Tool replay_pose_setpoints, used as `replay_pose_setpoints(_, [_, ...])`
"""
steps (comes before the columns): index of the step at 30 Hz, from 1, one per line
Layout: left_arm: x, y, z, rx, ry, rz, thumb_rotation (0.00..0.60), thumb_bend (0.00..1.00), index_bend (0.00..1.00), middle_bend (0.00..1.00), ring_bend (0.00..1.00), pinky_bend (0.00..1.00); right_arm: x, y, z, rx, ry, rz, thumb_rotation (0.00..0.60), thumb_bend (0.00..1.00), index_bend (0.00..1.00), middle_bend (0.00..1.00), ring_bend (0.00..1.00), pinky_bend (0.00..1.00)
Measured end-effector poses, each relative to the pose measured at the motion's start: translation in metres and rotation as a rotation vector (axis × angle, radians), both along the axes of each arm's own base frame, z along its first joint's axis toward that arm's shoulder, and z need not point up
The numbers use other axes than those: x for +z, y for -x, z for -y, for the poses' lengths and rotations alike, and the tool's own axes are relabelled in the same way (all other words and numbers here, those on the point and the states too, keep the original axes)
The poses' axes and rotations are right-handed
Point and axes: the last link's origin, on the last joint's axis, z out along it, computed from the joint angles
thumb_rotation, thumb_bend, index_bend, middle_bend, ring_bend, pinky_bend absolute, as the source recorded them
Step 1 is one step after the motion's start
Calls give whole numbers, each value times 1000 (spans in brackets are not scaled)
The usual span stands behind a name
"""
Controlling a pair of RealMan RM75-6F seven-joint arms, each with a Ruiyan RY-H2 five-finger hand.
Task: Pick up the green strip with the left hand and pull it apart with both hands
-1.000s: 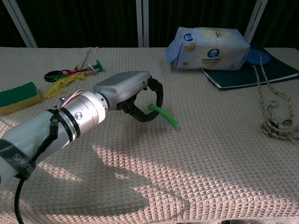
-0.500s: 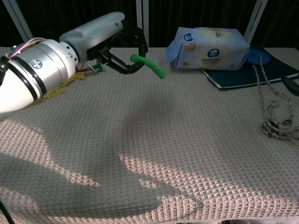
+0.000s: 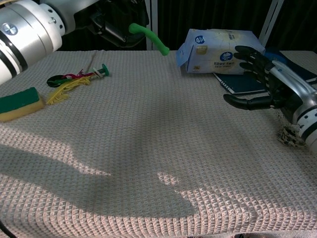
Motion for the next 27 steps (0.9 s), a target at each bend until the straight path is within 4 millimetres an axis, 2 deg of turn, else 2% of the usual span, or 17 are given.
replay_pose_setpoints(5, [1,-1,2,1,-10,-30,579,349,549,356,230,222,-22,-42,22,85,-41,79,600,209,50,3,0,0])
replay_pose_setpoints(8, [0,0,2,5,-10,-44,581,349,549,357,230,221,-26,-54,26,103,-28,79,600,209,124,14,0,0])
replay_pose_setpoints(16, [-1,-1,0,18,-25,-47,579,350,551,356,230,220,-34,-72,32,114,-31,88,600,209,303,27,0,0])
replay_pose_setpoints(27, [0,2,1,31,-41,-57,578,350,553,356,230,219,-48,-83,33,89,-45,191,600,155,356,74,0,0])
